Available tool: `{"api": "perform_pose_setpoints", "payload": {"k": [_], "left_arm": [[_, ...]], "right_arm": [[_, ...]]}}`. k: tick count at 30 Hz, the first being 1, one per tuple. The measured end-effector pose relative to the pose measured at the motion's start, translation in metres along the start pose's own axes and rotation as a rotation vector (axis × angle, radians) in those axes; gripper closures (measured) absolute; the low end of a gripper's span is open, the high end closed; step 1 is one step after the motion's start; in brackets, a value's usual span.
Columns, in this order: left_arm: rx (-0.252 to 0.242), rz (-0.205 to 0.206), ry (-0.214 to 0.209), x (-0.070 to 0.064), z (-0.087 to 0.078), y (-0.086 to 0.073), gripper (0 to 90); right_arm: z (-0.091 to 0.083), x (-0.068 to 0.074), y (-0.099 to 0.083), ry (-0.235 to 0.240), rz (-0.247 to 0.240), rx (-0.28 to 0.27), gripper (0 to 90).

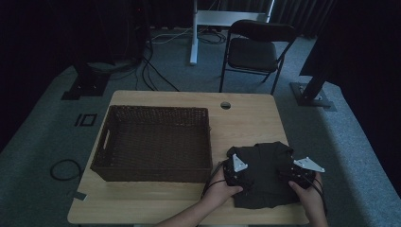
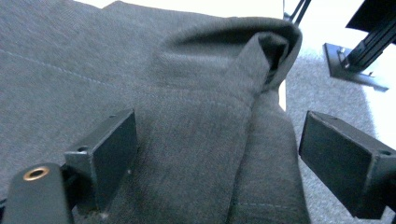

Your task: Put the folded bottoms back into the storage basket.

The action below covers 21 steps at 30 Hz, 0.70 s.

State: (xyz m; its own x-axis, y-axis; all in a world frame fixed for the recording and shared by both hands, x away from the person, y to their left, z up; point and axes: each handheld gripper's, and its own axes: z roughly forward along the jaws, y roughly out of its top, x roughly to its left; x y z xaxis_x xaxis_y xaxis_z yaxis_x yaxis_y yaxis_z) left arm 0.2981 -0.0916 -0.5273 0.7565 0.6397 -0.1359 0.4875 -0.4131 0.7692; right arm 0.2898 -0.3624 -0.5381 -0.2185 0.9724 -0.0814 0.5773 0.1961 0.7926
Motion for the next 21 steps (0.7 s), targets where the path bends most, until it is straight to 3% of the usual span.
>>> {"api": "perform_pose_setpoints", "payload": {"k": [5, 13, 16, 19, 21], "left_arm": [[0.047, -0.033, 0.001, 0.003, 0.009, -0.005, 14.8], [0.051, -0.084, -0.014, 0.007, 0.020, -0.007, 9.6], [0.043, -0.069, -0.019, 0.008, 0.023, -0.009, 8.0], [0.048, -0.066, -0.014, 0.008, 0.025, -0.008, 6.1], [0.049, -0.066, -0.013, 0.007, 0.026, -0.007, 4.8]], "right_arm": [[0.003, -0.002, -0.001, 0.011, 0.016, 0.001, 11.4], [0.008, -0.007, -0.003, 0.078, 0.101, 0.039, 12.3], [0.010, -0.010, -0.004, 0.097, 0.127, 0.038, 11.7], [0.014, -0.014, -0.008, 0.129, 0.184, 0.039, 10.1], [0.014, -0.014, -0.008, 0.139, 0.181, 0.040, 13.6]]}}
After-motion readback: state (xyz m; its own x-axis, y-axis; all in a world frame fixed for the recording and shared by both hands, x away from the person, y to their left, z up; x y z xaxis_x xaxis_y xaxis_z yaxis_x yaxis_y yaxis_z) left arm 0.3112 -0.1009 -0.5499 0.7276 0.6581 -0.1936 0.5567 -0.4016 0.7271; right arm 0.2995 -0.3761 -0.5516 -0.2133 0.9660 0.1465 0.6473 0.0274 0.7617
